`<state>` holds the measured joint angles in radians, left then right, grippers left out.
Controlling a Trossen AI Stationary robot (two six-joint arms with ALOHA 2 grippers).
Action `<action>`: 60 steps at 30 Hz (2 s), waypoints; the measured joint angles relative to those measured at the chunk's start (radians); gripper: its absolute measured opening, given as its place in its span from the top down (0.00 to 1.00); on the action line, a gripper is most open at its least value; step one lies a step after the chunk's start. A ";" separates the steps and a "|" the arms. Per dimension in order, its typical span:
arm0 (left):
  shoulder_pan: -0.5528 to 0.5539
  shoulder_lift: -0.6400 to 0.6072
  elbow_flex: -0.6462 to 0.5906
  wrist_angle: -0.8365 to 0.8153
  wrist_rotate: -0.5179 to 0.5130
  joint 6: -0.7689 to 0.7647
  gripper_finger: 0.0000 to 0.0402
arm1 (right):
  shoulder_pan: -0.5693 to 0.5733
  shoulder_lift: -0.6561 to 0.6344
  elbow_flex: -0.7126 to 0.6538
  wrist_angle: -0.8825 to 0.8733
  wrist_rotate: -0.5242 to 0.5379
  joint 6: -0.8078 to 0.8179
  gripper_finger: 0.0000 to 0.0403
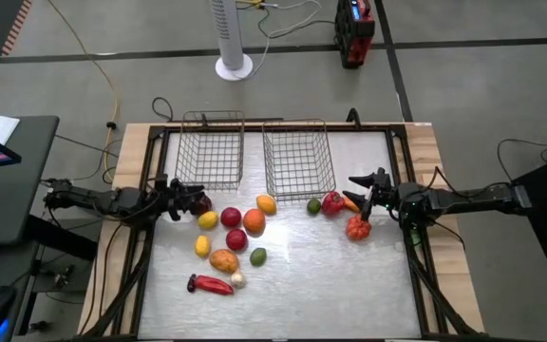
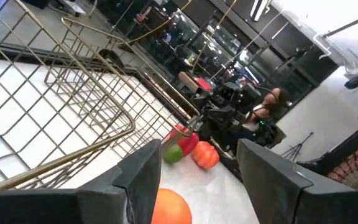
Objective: Sort produce into baskets
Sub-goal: Put the pumpkin into the right wire basket
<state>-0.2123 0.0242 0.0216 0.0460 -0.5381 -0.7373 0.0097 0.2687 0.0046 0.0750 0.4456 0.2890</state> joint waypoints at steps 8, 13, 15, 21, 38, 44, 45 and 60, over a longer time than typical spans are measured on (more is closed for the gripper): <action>0.000 0.000 0.000 0.127 -0.094 -0.176 0.50 | 0.000 0.000 0.000 0.091 0.000 0.084 0.25; 0.000 0.000 0.000 0.306 -0.047 -0.224 0.50 | -0.002 0.000 0.015 0.280 0.000 0.482 0.25; 0.000 0.000 0.000 0.365 -0.013 -0.225 0.50 | -0.007 0.000 0.026 0.298 0.000 0.575 0.25; 0.000 0.000 0.000 0.498 0.011 -0.155 0.50 | -0.006 -0.001 0.033 0.284 0.000 0.746 0.25; 0.000 0.061 0.251 0.217 0.090 0.024 0.50 | 0.058 0.128 0.400 -0.077 -0.055 0.687 0.25; 0.000 0.161 0.468 -0.148 0.081 0.038 0.50 | 0.060 0.347 0.664 -0.384 -0.050 0.656 0.25; 0.000 0.179 0.499 -0.207 0.079 0.038 0.50 | 0.060 0.381 0.702 -0.422 -0.050 0.653 0.25; 0.001 0.411 0.625 -0.509 0.106 0.009 0.50 | 0.126 0.808 1.110 -1.253 -0.276 0.779 0.25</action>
<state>-0.2115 0.4349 0.6464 -0.4634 -0.4323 -0.7281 0.1355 1.0770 1.1147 -1.1776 0.1698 1.0684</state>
